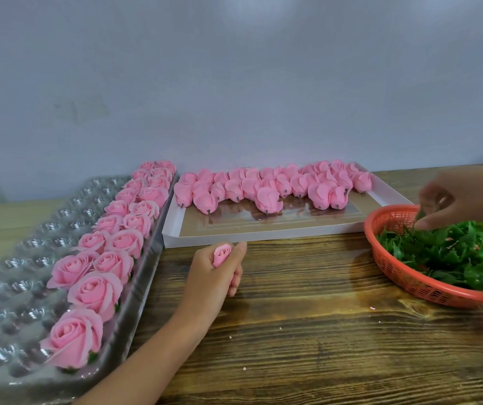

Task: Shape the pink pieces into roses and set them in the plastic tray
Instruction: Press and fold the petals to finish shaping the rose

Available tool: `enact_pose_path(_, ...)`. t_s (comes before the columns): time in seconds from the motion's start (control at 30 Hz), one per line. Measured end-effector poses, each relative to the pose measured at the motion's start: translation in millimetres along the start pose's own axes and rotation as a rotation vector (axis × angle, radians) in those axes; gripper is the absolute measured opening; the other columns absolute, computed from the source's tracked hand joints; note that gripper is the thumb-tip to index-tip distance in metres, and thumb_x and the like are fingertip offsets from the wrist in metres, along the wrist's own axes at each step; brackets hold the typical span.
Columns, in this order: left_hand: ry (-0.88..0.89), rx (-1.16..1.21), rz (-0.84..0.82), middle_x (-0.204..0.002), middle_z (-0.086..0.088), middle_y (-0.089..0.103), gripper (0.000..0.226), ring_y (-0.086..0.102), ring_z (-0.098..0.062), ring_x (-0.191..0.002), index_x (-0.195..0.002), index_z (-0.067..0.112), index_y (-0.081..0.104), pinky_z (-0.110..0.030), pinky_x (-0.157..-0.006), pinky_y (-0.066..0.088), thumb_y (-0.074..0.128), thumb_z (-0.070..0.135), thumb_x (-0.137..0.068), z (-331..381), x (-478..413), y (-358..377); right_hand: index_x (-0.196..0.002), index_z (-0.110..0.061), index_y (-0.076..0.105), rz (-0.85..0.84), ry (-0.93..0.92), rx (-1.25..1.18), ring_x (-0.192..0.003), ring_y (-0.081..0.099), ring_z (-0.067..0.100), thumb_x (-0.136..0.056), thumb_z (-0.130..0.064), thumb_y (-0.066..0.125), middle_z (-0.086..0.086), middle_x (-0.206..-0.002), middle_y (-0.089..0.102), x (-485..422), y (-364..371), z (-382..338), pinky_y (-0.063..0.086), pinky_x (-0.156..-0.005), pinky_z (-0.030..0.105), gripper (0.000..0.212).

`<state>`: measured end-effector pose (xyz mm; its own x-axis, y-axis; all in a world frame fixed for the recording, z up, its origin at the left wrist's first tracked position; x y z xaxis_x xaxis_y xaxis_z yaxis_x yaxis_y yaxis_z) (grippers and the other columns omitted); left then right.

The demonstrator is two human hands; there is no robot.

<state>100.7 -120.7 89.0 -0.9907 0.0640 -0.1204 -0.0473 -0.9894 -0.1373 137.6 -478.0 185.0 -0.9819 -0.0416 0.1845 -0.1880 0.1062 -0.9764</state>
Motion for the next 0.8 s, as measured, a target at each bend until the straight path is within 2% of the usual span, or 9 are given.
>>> enact_pose_path(0.1, 0.0, 0.003, 0.005, -0.05, 0.003, 0.048, 0.037, 0.044, -0.007, -0.047, -0.062, 0.014, 0.052, -0.016, -0.051, 0.044, 0.056, 0.035, -0.093, 0, 0, 1, -0.063, -0.045, 0.064, 0.078, 0.006, -0.032, -0.056, 0.064, 0.002, -0.055, -0.073, 0.07, -0.019, -0.064, 0.069, 0, -6, 5, 0.055, -0.067, 0.033, 0.03)
enact_pose_path(0.2, 0.0, 0.008, 0.007, -0.05, 0.003, 0.047, 0.037, 0.044, -0.007, -0.047, -0.062, 0.014, 0.052, -0.016, -0.051, 0.044, 0.056, 0.034, -0.093, 0, 0, 0, -0.059, -0.027, 0.062, 0.078, 0.036, -0.073, -0.04, 0.052, 0.005, -0.041, -0.083, 0.06, -0.009, -0.051, 0.064, 2, -7, 3, 0.045, -0.055, 0.028, 0.059)
enact_pose_path(0.23, 0.001, 0.009, 0.007, -0.05, 0.003, 0.047, 0.037, 0.044, -0.008, -0.047, -0.062, 0.014, 0.052, -0.016, -0.051, 0.044, 0.056, 0.034, -0.093, 0, 0, 0, -0.059, -0.021, 0.061, 0.081, 0.054, -0.075, -0.04, 0.054, 0.005, -0.041, -0.083, 0.06, -0.009, -0.051, 0.065, 4, -7, 1, 0.045, -0.052, 0.027, 0.064)
enact_pose_path(0.3, 0.004, 0.008, 0.006, -0.05, 0.003, 0.047, 0.037, 0.044, -0.008, -0.047, -0.062, 0.014, 0.052, -0.016, -0.051, 0.044, 0.056, 0.034, -0.093, 1, 0, 1, -0.068, -0.014, 0.064, 0.092, 0.1, -0.111, -0.044, 0.063, 0.006, -0.054, -0.072, 0.068, -0.007, -0.056, 0.07, 7, -7, -1, 0.046, -0.045, 0.02, 0.06)
enact_pose_path(0.37, 0.007, 0.005, 0.006, -0.049, 0.003, 0.047, 0.038, 0.044, -0.008, -0.046, -0.061, 0.014, 0.051, -0.016, -0.05, 0.043, 0.056, 0.033, -0.093, 1, 0, 1, -0.074, -0.006, 0.064, 0.157, 0.126, -0.217, -0.05, 0.069, 0.011, -0.066, -0.054, 0.078, -0.001, -0.057, 0.071, 8, -11, -3, 0.049, -0.045, 0.023, 0.05)
enact_pose_path(0.43, 0.011, 0.001, 0.008, -0.048, 0.003, 0.047, 0.039, 0.044, -0.008, -0.046, -0.06, 0.014, 0.051, -0.015, -0.05, 0.043, 0.055, 0.033, -0.093, 1, -1, 1, -0.074, -0.008, 0.064, 0.235, 0.107, -0.204, -0.047, 0.068, 0.013, -0.069, -0.05, 0.079, -0.002, -0.054, 0.07, 9, -17, -6, 0.05, -0.048, 0.027, 0.044)
enact_pose_path(0.53, 0.008, -0.001, 0.011, -0.048, 0.004, 0.047, 0.039, 0.044, -0.008, -0.045, -0.06, 0.014, 0.051, -0.015, -0.05, 0.043, 0.055, 0.032, -0.094, 1, 0, 0, -0.07, -0.016, 0.065, 0.343, 0.054, -0.145, -0.038, 0.062, 0.006, -0.06, -0.067, 0.065, -0.012, -0.05, 0.067, 12, -24, -22, 0.043, -0.048, 0.025, 0.052)
enact_pose_path(0.63, -0.003, 0.005, 0.008, -0.049, 0.004, 0.048, 0.037, 0.044, -0.007, -0.045, -0.062, 0.013, 0.052, -0.015, -0.05, 0.044, 0.055, 0.032, -0.094, 1, 0, 0, -0.068, -0.021, 0.065, 0.435, -0.006, -0.235, -0.041, 0.061, 0.0, -0.054, -0.077, 0.052, -0.018, -0.051, 0.066, 17, -29, -38, 0.04, -0.054, 0.025, 0.06)
enact_pose_path(0.8, -0.027, 0.017, 0.01, -0.049, 0.005, 0.048, 0.035, 0.045, -0.006, -0.046, -0.064, 0.013, 0.053, -0.014, -0.05, 0.044, 0.056, 0.033, -0.093, -1, 0, 1, -0.071, -0.027, 0.066, 0.502, -0.13, -0.327, -0.048, 0.063, -0.004, -0.073, -0.065, 0.061, -0.023, -0.06, 0.069, 29, -30, -71, 0.041, -0.059, 0.024, 0.038)
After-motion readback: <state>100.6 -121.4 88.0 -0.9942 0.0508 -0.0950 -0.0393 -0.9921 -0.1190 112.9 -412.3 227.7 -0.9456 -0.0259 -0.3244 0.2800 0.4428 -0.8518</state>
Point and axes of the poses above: each hand's wrist, its own x-axis away from the middle knuckle, its own y-axis out of the palm, z = x × y, the point moved 6 cm from there along -x, towards the middle knuckle
